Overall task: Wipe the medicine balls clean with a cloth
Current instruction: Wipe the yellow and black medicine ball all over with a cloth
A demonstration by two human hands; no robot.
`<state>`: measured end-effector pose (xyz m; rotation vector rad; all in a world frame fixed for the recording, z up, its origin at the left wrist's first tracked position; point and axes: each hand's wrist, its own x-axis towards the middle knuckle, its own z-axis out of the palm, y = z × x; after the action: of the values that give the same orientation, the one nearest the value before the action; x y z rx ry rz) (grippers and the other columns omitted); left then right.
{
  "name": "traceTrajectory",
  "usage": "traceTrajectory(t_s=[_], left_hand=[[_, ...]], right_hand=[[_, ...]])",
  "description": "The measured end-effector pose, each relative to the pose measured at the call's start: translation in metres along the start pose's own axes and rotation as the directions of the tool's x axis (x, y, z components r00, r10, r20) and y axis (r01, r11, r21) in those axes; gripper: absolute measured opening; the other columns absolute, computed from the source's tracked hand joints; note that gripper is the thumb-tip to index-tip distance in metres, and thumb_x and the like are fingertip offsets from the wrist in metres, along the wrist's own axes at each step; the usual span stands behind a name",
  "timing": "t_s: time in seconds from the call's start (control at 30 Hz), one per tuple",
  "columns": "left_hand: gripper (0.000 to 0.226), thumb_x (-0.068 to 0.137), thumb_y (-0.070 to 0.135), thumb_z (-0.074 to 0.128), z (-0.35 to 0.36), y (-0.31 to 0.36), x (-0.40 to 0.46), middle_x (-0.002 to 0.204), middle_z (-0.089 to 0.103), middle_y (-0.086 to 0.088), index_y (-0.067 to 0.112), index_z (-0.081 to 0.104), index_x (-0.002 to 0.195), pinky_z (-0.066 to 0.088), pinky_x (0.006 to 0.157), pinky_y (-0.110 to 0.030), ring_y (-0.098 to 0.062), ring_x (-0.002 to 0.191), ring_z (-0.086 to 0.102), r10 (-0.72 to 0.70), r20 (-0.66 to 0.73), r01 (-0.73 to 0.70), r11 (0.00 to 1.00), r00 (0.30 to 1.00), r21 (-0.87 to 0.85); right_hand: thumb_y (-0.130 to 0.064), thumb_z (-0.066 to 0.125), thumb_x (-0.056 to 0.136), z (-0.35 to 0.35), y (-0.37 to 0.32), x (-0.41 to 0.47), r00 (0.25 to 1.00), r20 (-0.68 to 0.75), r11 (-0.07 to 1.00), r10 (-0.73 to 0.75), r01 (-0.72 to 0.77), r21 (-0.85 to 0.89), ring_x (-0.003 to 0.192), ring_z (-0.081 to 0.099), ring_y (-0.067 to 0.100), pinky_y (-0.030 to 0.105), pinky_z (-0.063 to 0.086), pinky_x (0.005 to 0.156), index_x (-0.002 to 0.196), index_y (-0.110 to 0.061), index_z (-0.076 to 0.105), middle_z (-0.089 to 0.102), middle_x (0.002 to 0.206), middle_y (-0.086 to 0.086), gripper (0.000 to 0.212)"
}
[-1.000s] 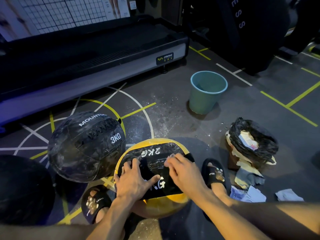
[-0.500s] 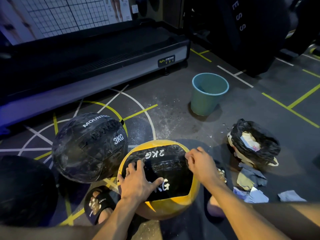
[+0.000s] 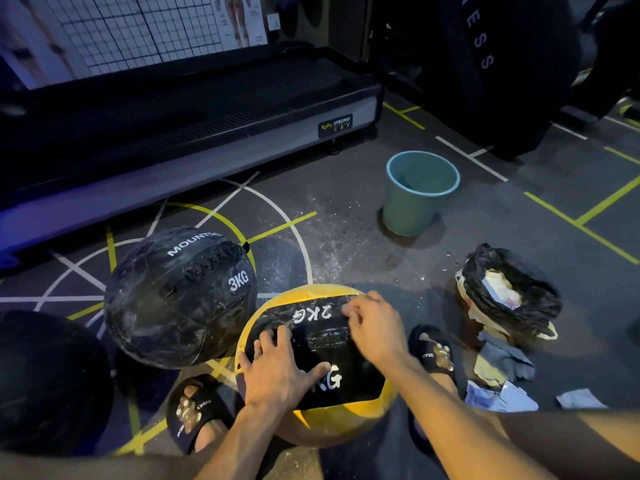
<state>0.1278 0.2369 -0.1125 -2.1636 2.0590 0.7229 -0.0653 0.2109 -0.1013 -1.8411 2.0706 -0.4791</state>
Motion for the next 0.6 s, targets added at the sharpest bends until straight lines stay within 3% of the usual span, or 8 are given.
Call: traceTrajectory(t_s=[0.13,0.17,0.3,0.37,0.43,0.5,0.6], left_hand=[[0.096,0.070,0.091,0.056,-0.001,-0.003,0.000,0.147,0.037,-0.003,0.031,0.029,0.140,0.019,0.121,-0.061,-0.030,0.139,0.046,-0.009,0.016,0.009,1.000,1.000,0.002],[0.095,0.070,0.091,0.056,0.000,-0.004,-0.001,0.147,0.037,-0.002,0.031,0.030,0.140,0.018,0.121,-0.062,-0.029,0.138,0.047,-0.006,0.014,0.006,1.000,1.000,-0.008],[0.094,0.071,0.094,0.049,0.001,-0.007,-0.003,0.147,0.037,0.000,0.034,0.032,0.141,0.018,0.122,-0.059,-0.027,0.141,0.044,0.040,0.006,-0.040,0.999,0.999,-0.029],[0.105,0.063,0.102,0.037,-0.002,-0.013,0.000,0.155,0.034,0.003,0.038,0.035,0.146,0.022,0.122,-0.054,-0.022,0.145,0.038,0.096,0.033,-0.092,0.991,0.995,-0.093],[0.107,0.064,0.102,0.037,-0.006,-0.020,0.002,0.167,0.024,0.004,0.042,0.034,0.153,0.022,0.123,-0.048,-0.018,0.153,0.026,0.157,0.076,-0.145,0.978,0.985,-0.152],[0.096,0.076,0.092,0.047,-0.007,-0.021,0.000,0.171,0.014,0.004,0.045,0.027,0.158,0.019,0.125,-0.046,-0.018,0.157,0.016,0.218,0.116,-0.204,0.971,0.969,-0.121],[0.086,0.084,0.082,0.047,-0.001,-0.018,-0.009,0.172,0.010,0.003,0.048,0.020,0.159,0.021,0.124,-0.044,-0.021,0.156,0.020,0.266,0.116,-0.262,0.964,0.957,-0.046]], right_hand=[[-0.020,0.053,0.102,0.009,-0.019,-0.018,0.938,0.100,0.943,-0.331,0.331,0.017,0.110,0.057,0.010,0.030,0.050,0.095,0.116,-0.031,0.069,0.059,0.119,-0.009,0.024],[-0.021,0.054,0.101,0.005,-0.006,-0.013,0.948,0.085,0.952,-0.305,0.305,0.017,0.107,0.058,0.009,0.029,0.050,0.094,0.114,-0.033,0.069,0.059,0.116,-0.012,0.023],[-0.024,0.060,0.101,-0.008,0.058,0.006,0.998,0.027,0.998,0.060,-0.060,0.019,0.101,0.065,0.014,0.029,0.051,0.088,0.111,-0.029,0.073,0.063,0.109,-0.008,0.017],[-0.024,0.062,0.100,-0.007,0.065,0.002,0.993,0.014,0.993,0.116,-0.116,0.018,0.099,0.066,0.016,0.027,0.048,0.082,0.110,-0.022,0.074,0.065,0.104,-0.007,0.016],[-0.020,0.063,0.099,-0.006,0.053,-0.004,0.992,-0.055,0.992,0.114,-0.111,0.053,0.097,0.065,0.018,0.027,0.043,0.076,0.107,-0.021,0.076,0.059,0.094,-0.010,0.015],[-0.020,0.062,0.098,-0.002,0.028,-0.006,0.992,-0.094,0.991,0.086,-0.075,0.114,0.095,0.063,0.015,0.026,0.043,0.078,0.105,-0.026,0.076,0.060,0.096,-0.012,0.017],[-0.021,0.058,0.099,0.019,-0.017,-0.012,0.991,0.002,0.986,-0.135,0.134,0.099,0.102,0.059,0.012,0.030,0.050,0.087,0.105,-0.030,0.075,0.063,0.106,-0.009,0.020]])
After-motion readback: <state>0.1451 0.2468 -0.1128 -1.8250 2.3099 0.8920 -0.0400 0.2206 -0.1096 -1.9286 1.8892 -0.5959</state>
